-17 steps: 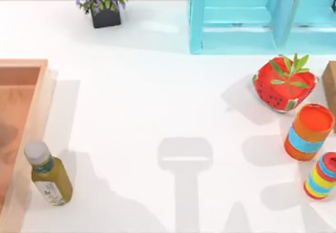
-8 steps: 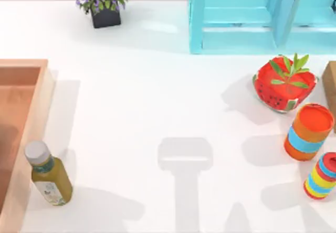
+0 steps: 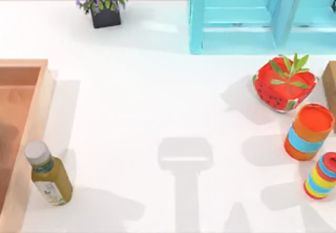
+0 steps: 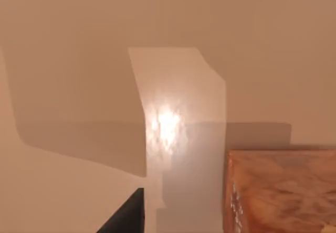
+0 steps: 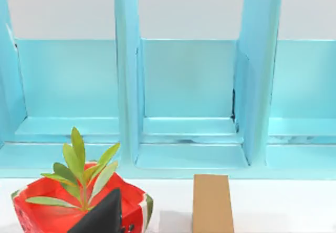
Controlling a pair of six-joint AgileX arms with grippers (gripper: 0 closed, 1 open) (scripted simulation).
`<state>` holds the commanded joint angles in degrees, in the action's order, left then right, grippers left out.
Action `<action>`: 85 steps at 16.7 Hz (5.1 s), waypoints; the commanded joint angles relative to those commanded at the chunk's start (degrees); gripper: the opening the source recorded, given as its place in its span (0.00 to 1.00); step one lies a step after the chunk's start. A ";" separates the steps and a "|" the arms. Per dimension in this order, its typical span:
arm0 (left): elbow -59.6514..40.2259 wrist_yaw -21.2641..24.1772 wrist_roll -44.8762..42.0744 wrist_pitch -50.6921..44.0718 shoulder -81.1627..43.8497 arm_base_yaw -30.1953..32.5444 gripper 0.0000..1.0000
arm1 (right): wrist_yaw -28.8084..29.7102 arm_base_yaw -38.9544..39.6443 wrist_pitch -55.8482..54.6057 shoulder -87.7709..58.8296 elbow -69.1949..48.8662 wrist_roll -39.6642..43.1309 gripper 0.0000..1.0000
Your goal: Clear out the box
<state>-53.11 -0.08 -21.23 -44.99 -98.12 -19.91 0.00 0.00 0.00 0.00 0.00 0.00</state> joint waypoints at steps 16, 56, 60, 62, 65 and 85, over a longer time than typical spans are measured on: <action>0.00 0.00 0.00 0.00 0.00 0.00 0.00 | 0.00 0.00 0.00 0.00 0.00 0.00 1.00; -87.85 -0.68 38.68 -40.18 -47.13 38.67 0.00 | 0.00 0.00 0.00 0.00 0.00 0.00 1.00; -93.83 0.56 43.17 -40.84 -52.86 43.64 0.00 | 0.00 0.00 0.00 0.00 0.00 0.00 1.00; -93.89 0.58 43.22 -40.84 -52.92 43.70 0.00 | 0.00 0.00 0.00 0.00 0.00 0.00 1.00; -93.52 0.58 43.09 -40.59 -52.95 43.53 0.00 | 0.00 0.00 0.00 0.00 0.00 0.00 1.00; -80.71 0.56 43.16 -29.21 -51.37 43.62 0.45 | 0.00 0.00 0.00 0.00 0.00 0.00 1.00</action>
<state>-133.82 0.48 21.92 -74.20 -149.50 23.72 0.00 0.00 0.00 0.00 0.00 0.00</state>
